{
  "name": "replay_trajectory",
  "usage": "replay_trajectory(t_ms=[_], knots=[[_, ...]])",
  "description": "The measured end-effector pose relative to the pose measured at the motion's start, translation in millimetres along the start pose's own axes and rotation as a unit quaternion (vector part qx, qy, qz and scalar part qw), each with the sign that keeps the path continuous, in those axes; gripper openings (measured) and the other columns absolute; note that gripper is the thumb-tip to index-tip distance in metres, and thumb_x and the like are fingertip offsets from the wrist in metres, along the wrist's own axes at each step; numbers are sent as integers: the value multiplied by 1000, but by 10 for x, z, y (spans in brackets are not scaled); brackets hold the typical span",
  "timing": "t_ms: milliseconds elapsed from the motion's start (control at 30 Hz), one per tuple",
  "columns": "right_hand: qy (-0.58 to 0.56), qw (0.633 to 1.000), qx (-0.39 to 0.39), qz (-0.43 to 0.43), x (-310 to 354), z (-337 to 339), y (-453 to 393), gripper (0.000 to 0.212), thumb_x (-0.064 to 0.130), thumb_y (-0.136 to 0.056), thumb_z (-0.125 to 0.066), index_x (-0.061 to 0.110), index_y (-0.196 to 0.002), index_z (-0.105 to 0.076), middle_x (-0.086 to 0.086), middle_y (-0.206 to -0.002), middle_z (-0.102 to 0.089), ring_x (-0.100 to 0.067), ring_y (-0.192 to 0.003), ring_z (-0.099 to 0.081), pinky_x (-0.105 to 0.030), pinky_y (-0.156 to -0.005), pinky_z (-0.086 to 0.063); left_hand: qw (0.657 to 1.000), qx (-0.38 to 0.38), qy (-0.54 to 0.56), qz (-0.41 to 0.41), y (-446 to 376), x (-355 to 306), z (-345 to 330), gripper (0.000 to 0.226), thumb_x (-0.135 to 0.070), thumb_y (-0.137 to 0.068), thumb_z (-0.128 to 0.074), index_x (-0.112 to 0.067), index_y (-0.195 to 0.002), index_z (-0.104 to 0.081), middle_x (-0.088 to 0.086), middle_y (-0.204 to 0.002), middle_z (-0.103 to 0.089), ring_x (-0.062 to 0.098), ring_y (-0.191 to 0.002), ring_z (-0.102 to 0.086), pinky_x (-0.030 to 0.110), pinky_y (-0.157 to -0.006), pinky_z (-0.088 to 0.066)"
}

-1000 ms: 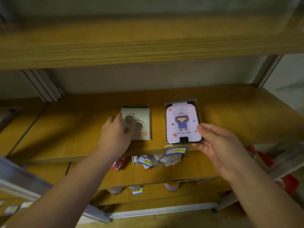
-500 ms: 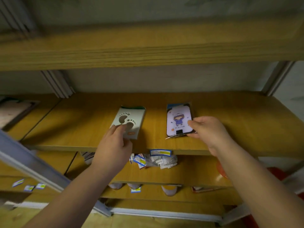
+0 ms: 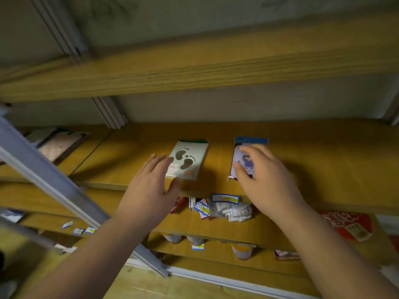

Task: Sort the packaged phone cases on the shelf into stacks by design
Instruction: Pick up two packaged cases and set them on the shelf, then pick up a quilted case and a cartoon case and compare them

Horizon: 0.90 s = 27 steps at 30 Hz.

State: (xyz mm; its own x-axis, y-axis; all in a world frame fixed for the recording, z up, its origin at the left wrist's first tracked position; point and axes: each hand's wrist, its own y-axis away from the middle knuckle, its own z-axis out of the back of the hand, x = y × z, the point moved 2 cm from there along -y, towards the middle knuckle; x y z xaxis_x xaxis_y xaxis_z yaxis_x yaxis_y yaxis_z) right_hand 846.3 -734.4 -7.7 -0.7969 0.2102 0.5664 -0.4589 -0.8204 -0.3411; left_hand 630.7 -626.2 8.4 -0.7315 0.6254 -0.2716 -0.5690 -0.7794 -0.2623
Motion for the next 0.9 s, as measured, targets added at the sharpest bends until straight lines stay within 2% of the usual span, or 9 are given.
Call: replay_trajectory(t_ms=[233,433,533,633,800,900], knots=[[27,994,63,87,591,-304,66,49,43,-95,-54,25,-140,-48,8,-139,-47,-13,-125,-48,-29,-101,-44,999,-8,-39,13,196,328,280,61,-39,-96,-54,-21,-152,-37,-2,-159,-35,15,-151,-19,29,-117,-18],[29,986,104,125,1130,-661,79,52,46,-96,-52,32,-145,-42,13,-146,-40,-8,-134,-38,-24,-106,-36,998,-38,-34,46,553,929,575,61,-41,-96,-53,-23,-152,-36,-7,-160,-33,11,-151,-16,28,-116,-18],[28,984,109,138,1513,-889,85,54,49,-96,-51,33,-146,-39,15,-145,-39,-6,-131,-39,-24,-103,-40,996,-47,-32,67,740,1339,746,61,-42,-96,-54,-23,-151,-38,-7,-159,-35,11,-151,-19,26,-116,-20],[21,979,121,161,2006,-1170,148,53,47,-96,-52,33,-145,-40,18,-141,-39,-4,-128,-40,-20,-101,-36,994,-63,-26,85,965,1809,954,59,-42,-95,-54,-26,-150,-39,-10,-158,-36,9,-150,-20,28,-116,-23],[6,969,138,202,2933,-1726,281,49,43,-94,-56,30,-141,-47,17,-139,-43,-5,-128,-42,-19,-100,-35,987,-92,-6,132,1359,2719,1370,60,-41,-93,-54,-24,-149,-42,-6,-155,-42,12,-149,-25,41,-117,-34],[-14,966,150,210,3466,-2126,325,49,43,-94,-56,32,-140,-46,20,-137,-42,-4,-126,-43,-24,-102,-42,984,-95,-7,152,1577,3308,1611,59,-41,-94,-55,-24,-149,-42,-6,-155,-41,11,-149,-24,37,-118,-32]])
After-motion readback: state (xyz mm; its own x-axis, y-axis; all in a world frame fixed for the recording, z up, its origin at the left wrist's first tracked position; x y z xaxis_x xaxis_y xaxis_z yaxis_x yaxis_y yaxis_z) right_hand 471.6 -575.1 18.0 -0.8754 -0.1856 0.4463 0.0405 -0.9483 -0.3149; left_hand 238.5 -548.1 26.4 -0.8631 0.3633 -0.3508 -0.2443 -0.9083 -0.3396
